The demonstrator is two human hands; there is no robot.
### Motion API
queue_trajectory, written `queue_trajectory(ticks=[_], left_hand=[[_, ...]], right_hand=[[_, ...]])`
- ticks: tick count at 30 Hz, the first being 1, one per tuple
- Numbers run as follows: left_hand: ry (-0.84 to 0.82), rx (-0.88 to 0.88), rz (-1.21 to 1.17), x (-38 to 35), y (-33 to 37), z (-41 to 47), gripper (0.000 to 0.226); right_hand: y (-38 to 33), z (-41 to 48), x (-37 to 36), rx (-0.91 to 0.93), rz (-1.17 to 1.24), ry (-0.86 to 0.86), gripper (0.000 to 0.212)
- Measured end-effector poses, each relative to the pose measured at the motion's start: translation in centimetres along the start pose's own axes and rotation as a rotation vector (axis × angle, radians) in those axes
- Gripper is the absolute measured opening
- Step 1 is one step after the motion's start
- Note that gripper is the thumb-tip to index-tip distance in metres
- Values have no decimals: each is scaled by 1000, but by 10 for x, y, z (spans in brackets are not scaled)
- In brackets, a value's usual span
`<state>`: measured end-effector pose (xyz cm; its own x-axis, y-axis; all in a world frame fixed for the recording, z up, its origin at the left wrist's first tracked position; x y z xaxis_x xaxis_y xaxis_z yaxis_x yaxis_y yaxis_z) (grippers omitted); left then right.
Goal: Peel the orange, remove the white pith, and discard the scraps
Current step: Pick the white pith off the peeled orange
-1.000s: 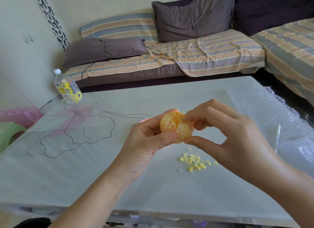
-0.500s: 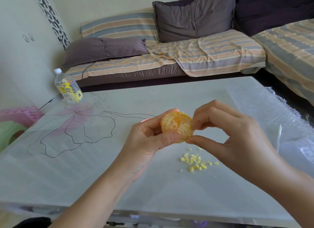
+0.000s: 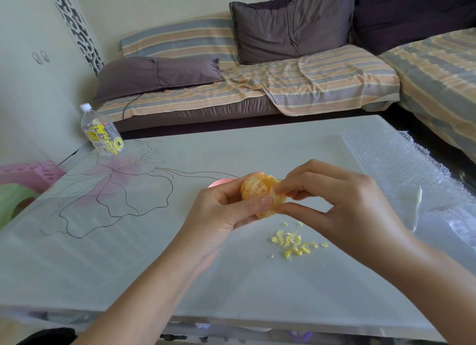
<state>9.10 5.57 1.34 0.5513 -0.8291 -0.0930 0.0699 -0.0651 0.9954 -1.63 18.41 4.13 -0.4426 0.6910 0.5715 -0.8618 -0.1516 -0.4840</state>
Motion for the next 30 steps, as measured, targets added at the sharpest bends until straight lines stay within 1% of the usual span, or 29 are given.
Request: queue_trajectory(ticks=[4,9,12,19,25,27,30], left_hand=[[-14,37,-11,-2,1,-2,27],[-43,36,-18,-4,1,-2,21],[-25,42,-4,-3,0,-2,22],[0,64,9,-3,1,-4,28],[8,78,-29,-5,1,-4,33],[3,75,-36,-6,2,-4,32],[-6,75,-61,-6,3,-2,24]], right_hand=[[1,1,-1,-15,-20,-22,13],[2,0,-2,-2,-75,-13,8],[2,-1,-5,13,-131,4,8],[3,-2,-6,33,-129,14,8],[2,-1,-4,74,-131,22,6],[2,-1,-3,86,-147,24,7],[3,-2,-3,58,-124,44,7]])
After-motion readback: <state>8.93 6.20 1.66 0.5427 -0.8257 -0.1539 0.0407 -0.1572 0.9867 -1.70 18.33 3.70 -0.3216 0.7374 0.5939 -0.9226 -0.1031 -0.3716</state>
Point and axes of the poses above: each hand's wrist, its own z-axis towards the middle knuckle, its own x-axis out of the back of the hand, y = z × x, the point moved 4 cm from there along z, towards the middle knuckle, and after that the axes turned 2 degrees about -x, right-handed, at the moved point
